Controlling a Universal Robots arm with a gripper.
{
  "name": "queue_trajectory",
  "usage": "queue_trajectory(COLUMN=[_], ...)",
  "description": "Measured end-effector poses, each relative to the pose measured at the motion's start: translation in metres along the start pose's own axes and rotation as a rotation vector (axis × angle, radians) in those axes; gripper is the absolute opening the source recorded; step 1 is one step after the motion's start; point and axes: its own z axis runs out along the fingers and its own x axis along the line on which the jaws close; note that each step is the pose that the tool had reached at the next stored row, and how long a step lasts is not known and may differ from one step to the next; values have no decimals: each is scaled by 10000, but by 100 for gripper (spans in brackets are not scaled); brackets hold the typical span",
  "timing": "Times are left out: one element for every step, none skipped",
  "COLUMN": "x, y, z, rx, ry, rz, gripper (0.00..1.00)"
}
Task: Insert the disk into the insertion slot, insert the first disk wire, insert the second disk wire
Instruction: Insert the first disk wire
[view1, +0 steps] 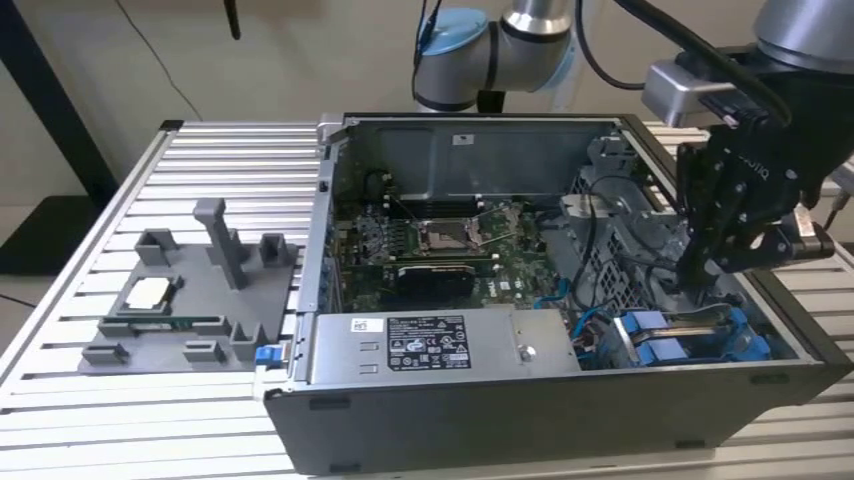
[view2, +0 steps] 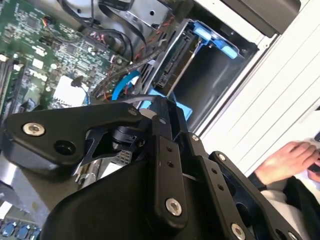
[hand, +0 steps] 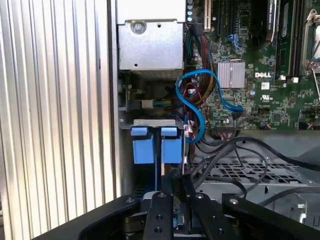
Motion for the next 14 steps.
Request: queue_trajectory(x=[0, 1, 1, 0, -1, -1, -1, -2, -3, -3, -4, -4, -4, -4], y=[0, 1, 2, 2, 2, 3, 4, 4, 4, 2, -5, -12, -19, -28], z=[5, 11, 19, 27, 36, 46, 56, 66, 77, 87, 100, 102, 104, 106], rx=[12, 30, 59, 107, 159, 215, 272, 317, 350, 375, 395, 395, 394, 393], ry=[57, 105, 130, 136, 137, 135, 134, 132, 131, 127, 33, -96, -235, -367], rz=[-2, -3, -2, 1, 3, 7, 11, 14, 16, 16, 26, 35, 45, 55], gripper=[19, 19, 19, 19, 19, 19, 19, 19, 19, 19, 19, 19, 19, 19])
